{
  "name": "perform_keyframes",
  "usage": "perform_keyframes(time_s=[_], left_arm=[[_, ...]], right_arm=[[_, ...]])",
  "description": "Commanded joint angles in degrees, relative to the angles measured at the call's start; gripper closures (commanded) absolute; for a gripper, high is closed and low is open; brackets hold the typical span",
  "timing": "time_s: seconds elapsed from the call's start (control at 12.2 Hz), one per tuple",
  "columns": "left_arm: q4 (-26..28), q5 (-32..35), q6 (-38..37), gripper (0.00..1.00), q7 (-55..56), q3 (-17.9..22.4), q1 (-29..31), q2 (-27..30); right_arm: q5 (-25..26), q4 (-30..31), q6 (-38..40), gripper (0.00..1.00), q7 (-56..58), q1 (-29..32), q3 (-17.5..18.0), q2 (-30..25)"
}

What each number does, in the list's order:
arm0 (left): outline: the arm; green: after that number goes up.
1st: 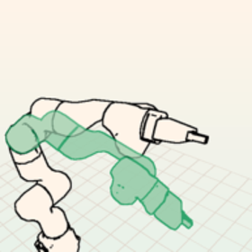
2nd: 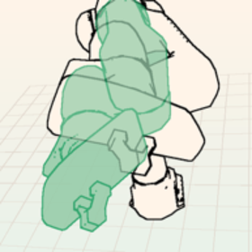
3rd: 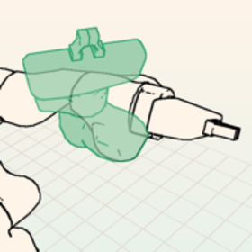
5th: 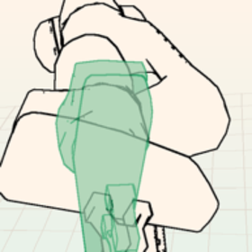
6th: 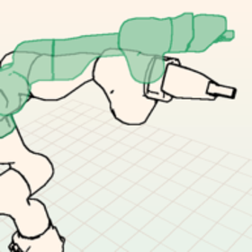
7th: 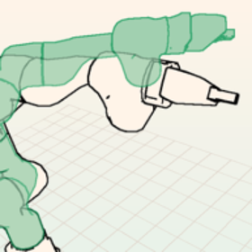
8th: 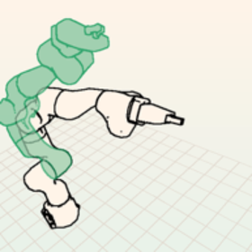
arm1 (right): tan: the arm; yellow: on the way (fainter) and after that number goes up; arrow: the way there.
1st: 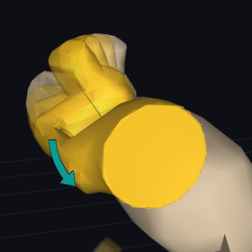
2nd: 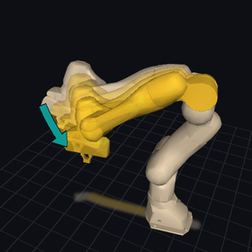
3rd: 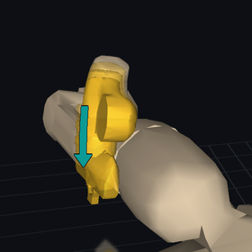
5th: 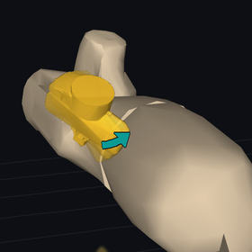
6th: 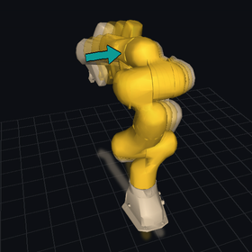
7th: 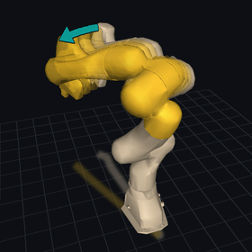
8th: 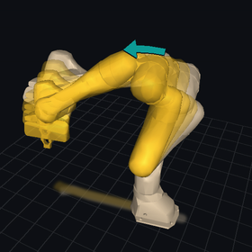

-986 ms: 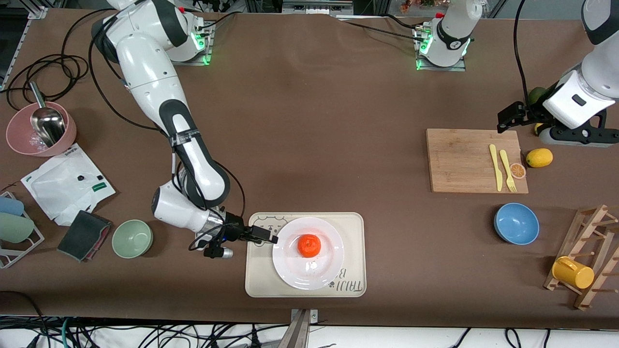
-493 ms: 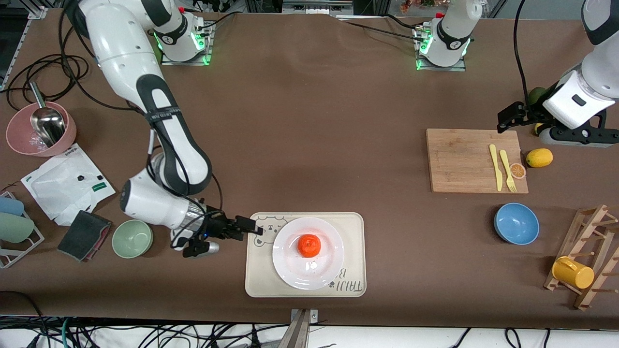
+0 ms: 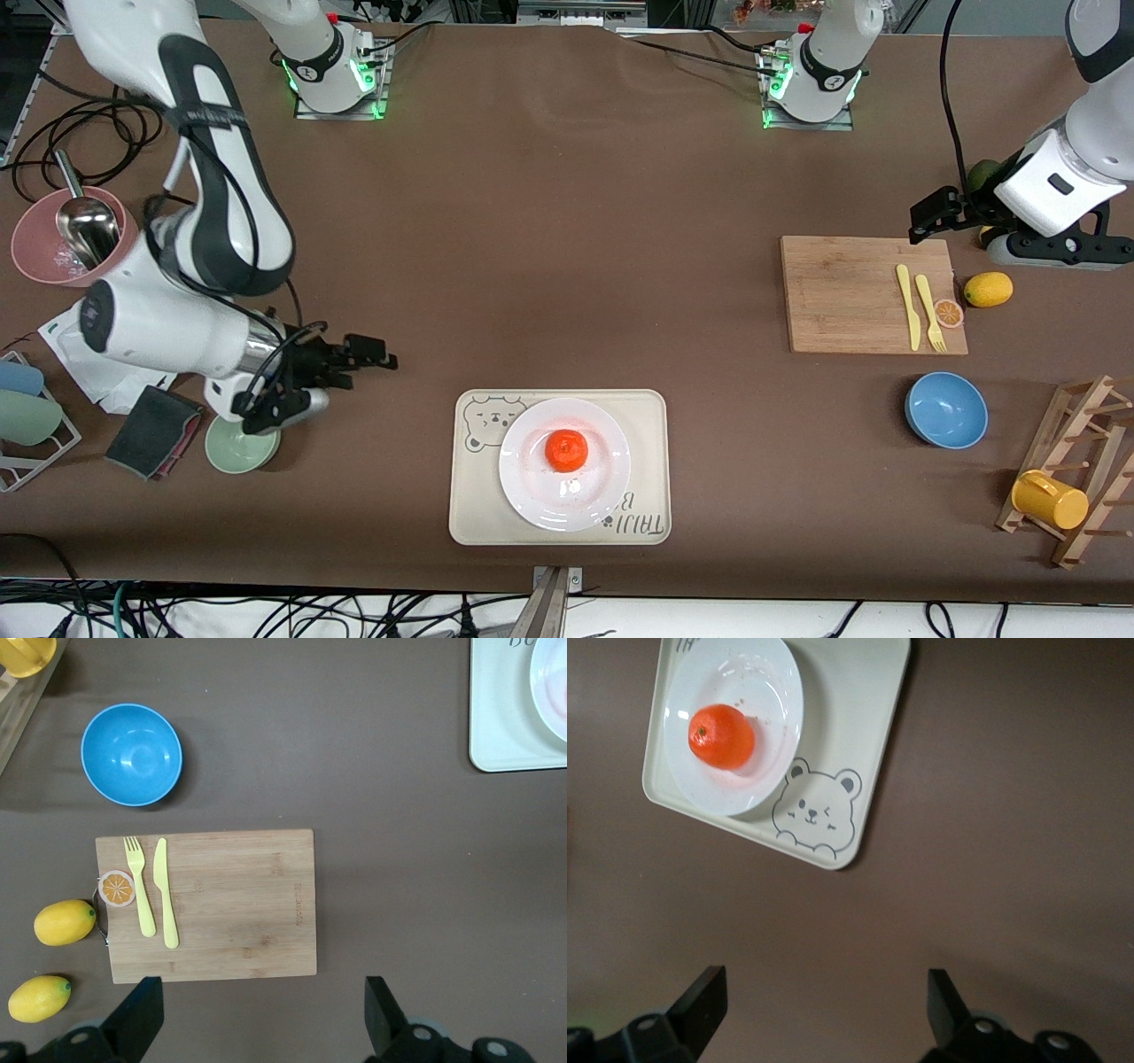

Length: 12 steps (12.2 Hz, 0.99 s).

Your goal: Place orange and plate with both arms

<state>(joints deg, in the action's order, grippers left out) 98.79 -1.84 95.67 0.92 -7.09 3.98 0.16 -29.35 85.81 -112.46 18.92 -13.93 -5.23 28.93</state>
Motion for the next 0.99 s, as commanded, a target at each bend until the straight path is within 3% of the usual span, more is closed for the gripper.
perform_keyframes(time_s=[0.0, 0.33, 0.66, 0.9], left_arm=[[-0.9, -1.6, -0.9, 0.00, -0.1, -0.2, 0.5, -0.2], [-0.9, -1.6, -0.8, 0.00, -0.1, -0.2, 0.5, -0.3], [-0.9, -1.6, -0.9, 0.00, -0.1, -0.2, 0.5, -0.3], [-0.9, -1.6, -0.8, 0.00, -0.1, -0.2, 0.5, -0.3]], right_arm=[[5.7, 5.0, 5.0, 0.00, 0.5, -0.1, -2.0, -7.9], [14.3, 5.0, 10.4, 0.00, 1.2, -0.1, -4.8, -15.0], [22.0, 5.3, 17.6, 0.00, -0.3, -0.1, -4.8, -22.4], [25.4, 5.3, 23.3, 0.00, -9.6, -0.1, -4.0, -27.0]])
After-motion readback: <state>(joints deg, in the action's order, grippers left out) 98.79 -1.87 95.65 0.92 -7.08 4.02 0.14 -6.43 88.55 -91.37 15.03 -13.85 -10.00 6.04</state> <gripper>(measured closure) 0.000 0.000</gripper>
